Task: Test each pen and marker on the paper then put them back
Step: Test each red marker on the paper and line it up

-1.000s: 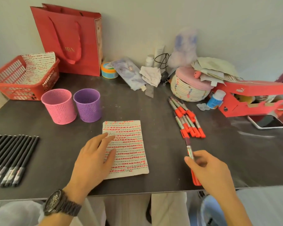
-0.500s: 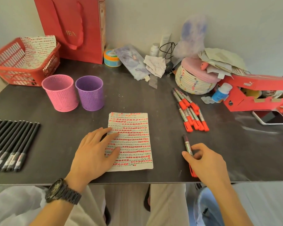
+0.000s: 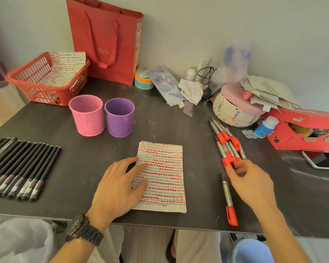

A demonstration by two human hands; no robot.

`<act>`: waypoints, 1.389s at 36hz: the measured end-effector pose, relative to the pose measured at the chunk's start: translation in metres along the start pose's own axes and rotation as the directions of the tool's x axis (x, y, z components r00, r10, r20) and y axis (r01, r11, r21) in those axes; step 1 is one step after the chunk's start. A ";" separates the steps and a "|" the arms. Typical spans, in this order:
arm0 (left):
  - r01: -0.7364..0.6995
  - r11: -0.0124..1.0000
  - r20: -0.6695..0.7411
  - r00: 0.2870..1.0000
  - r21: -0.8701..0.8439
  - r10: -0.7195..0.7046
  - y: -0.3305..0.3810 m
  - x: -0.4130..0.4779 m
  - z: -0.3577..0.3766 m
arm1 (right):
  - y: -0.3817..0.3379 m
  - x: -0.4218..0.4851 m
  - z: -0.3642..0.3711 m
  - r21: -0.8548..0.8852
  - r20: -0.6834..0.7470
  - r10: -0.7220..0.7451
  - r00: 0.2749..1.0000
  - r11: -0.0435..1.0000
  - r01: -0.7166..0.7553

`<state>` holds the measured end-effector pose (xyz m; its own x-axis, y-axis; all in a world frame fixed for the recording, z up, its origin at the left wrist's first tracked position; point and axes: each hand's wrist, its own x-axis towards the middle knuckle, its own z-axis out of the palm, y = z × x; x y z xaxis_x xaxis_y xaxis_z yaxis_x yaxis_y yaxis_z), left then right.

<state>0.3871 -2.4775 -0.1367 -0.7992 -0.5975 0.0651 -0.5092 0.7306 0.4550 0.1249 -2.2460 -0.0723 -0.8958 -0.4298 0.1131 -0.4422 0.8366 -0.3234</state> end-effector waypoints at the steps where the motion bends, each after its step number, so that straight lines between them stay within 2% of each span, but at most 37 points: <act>1: 0.002 1.000 -0.013 1.000 -0.006 -0.002 0.000 0.000 0.001 | -0.004 0.009 0.000 -0.042 0.004 -0.005 1.000 0.999 0.005; 7: -0.002 1.000 -0.072 0.997 -0.024 0.000 -0.001 -0.002 0.003 | -0.024 0.040 0.005 -0.284 0.129 0.025 0.991 0.959 0.013; 16: 0.000 1.000 -0.083 0.997 -0.016 -0.001 -0.001 -0.001 0.005 | -0.023 0.048 0.011 -0.271 0.167 0.002 0.986 0.961 0.045; 21: 0.006 1.000 -0.084 0.996 -0.005 -0.007 -0.001 -0.001 0.005 | -0.016 0.045 0.007 -0.185 0.215 0.052 0.975 0.983 -0.011; 29: 0.031 1.000 -0.048 0.998 0.003 -0.030 0.001 0.000 0.003 | -0.021 0.018 -0.015 0.199 0.177 0.103 0.979 0.970 -0.138; 32: 0.028 0.999 -0.050 0.998 -0.023 -0.029 0.002 -0.001 0.001 | -0.027 -0.004 -0.021 0.456 0.173 0.108 0.979 0.872 -0.177; 36: 0.022 0.987 -0.078 0.996 -0.160 -0.035 0.005 -0.003 -0.008 | -0.050 -0.049 -0.025 0.758 0.243 0.029 0.970 0.618 -0.208; 38: 0.022 0.972 -0.122 0.991 -0.233 -0.052 0.009 -0.006 -0.014 | -0.060 -0.073 -0.023 0.827 0.287 -0.025 0.958 0.511 -0.234; 42: -0.072 0.978 -0.230 0.973 -0.197 0.025 0.029 -0.023 -0.025 | -0.071 -0.111 -0.004 0.887 0.379 -0.110 0.919 0.328 -0.327; 46: -0.116 0.920 -0.170 0.984 -0.374 0.055 0.063 -0.042 -0.027 | -0.079 -0.141 0.015 0.889 0.414 -0.157 0.897 0.280 -0.361; 48: -0.062 0.859 -0.107 0.994 -0.508 0.008 0.077 -0.048 -0.026 | -0.083 -0.152 0.018 0.892 0.415 -0.188 0.890 0.279 -0.356; 50: 0.042 0.738 0.002 0.999 -0.674 -0.055 0.085 -0.053 -0.026 | -0.085 -0.159 0.018 0.888 0.420 -0.205 0.884 0.295 -0.353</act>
<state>0.3943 -2.3918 -0.0784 -0.7709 -0.6358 0.0385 -0.1936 0.2913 0.9368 0.3054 -2.2548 -0.0798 -0.6829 -0.6939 -0.2285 0.2254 0.0974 -0.9694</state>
